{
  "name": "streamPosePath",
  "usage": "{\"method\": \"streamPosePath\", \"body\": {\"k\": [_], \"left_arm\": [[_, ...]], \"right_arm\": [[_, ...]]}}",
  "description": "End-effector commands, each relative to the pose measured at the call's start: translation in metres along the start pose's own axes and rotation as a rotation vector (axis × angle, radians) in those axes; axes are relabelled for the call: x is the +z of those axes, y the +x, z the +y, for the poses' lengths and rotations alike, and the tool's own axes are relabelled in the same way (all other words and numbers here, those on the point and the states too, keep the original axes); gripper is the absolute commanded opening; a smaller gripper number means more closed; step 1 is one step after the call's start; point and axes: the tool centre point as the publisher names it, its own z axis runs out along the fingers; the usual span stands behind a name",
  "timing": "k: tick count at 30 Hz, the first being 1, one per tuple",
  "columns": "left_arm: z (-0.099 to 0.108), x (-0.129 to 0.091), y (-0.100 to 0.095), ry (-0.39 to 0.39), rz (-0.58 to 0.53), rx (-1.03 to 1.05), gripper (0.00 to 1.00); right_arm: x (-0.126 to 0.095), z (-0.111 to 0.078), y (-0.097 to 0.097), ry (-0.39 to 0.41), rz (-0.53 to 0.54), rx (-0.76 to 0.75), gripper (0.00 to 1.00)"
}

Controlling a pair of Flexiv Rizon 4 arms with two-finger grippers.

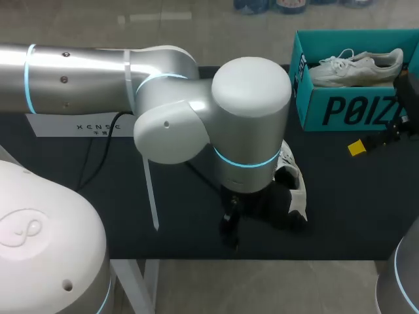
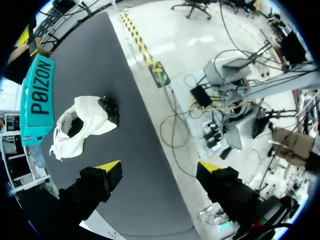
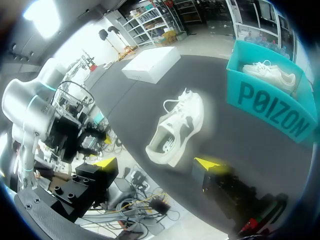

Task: Take the shoe out of the shoebox, open the shoe tongue, remove and reinsert the insole, then place the shoe into the shoebox

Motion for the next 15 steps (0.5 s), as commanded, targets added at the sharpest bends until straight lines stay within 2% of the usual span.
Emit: {"method": "streamPosePath", "body": {"k": [1,3,5,6,8,10,15], "left_arm": [[0.008,-0.006,-0.001,0.005,-0.054,-0.351,1.0],[0.009,-0.009,0.001,0.023,-0.07,-0.424,1.0],[0.007,-0.01,0.001,-0.012,-0.07,-0.523,1.0],[0.006,-0.01,0.0,0.015,-0.061,-0.539,1.0],[0.002,-0.008,-0.005,0.0,-0.068,-0.571,1.0],[-0.005,-0.003,-0.012,0.014,-0.052,-0.558,1.0],[-0.026,0.012,-0.031,-0.014,-0.044,-0.576,1.0]], "right_arm": [[0.001,-0.001,0.001,-0.001,-0.003,0.001,1.0],[0.001,-0.001,0.001,-0.001,-0.003,0.001,1.0],[0.001,-0.001,0.001,-0.001,-0.003,0.001,1.0],[0.001,-0.001,0.001,-0.001,-0.003,0.001,1.0],[0.001,-0.001,0.001,-0.001,-0.003,0.001,1.0],[0.001,-0.001,0.001,-0.001,-0.003,0.001,1.0],[0.001,-0.001,0.001,-0.001,-0.003,0.001,1.0]]}}
